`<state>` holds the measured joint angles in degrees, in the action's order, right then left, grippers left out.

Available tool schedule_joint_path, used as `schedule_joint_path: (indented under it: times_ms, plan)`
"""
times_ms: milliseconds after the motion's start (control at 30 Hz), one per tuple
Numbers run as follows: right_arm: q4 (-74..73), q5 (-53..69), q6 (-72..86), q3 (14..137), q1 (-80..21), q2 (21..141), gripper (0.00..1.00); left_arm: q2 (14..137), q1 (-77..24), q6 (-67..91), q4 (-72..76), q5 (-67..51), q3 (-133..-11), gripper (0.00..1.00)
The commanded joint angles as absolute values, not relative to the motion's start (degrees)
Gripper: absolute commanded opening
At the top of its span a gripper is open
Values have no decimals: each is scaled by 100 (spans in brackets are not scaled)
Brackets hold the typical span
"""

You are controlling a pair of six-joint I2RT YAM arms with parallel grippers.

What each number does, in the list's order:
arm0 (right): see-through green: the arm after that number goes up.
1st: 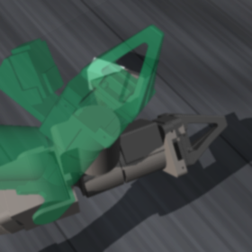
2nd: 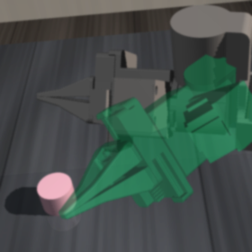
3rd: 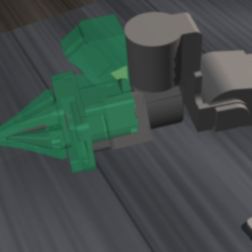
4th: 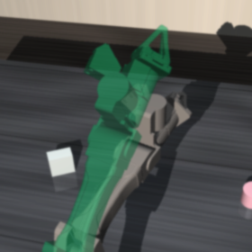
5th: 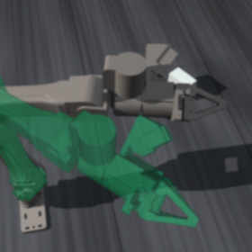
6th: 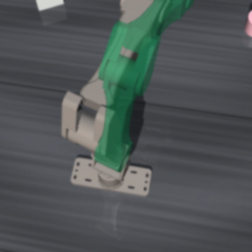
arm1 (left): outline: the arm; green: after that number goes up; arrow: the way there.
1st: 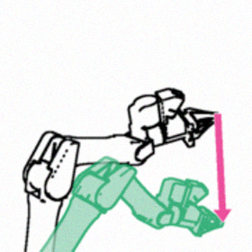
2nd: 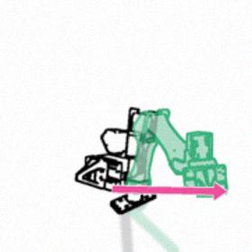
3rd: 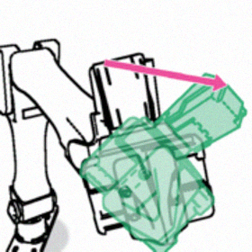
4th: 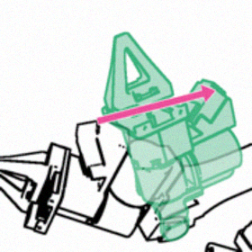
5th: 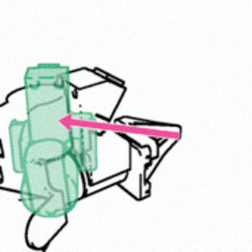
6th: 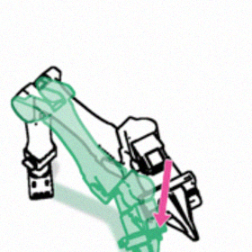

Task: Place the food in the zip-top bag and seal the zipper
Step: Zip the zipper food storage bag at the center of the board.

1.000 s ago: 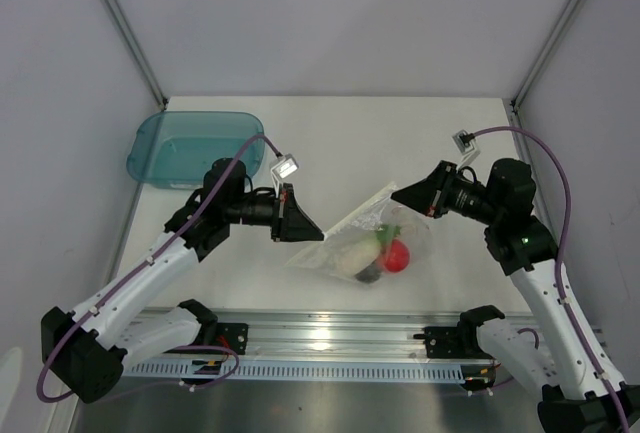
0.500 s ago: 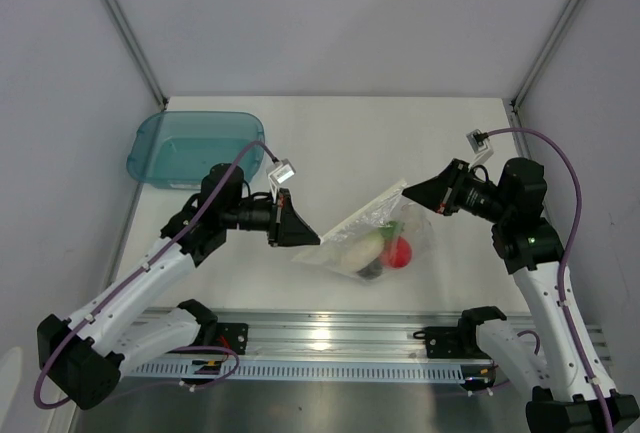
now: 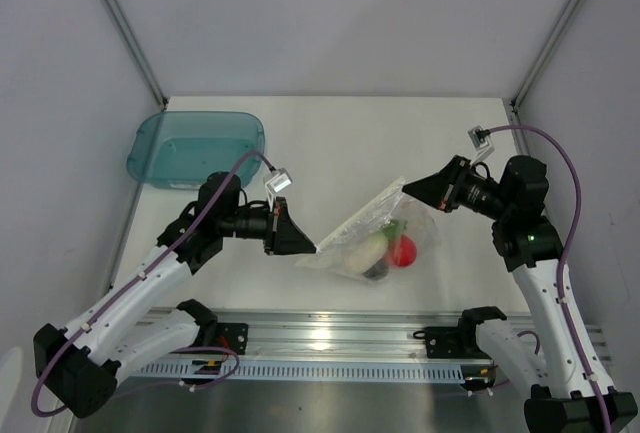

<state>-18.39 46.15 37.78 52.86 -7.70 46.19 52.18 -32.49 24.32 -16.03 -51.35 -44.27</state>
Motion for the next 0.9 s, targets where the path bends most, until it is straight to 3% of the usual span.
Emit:
schedule_joint_path:
  times_ms: [0,867]
  plan:
    - [-1205,4693,3937,5326,-694,4711,0,4932,-3226,2347,-1775,-5335,-4263,1]
    - [-940,4702,3982,5282,-703,5027,0,4386,-3217,2584,-2373,-4984,-3911,1]
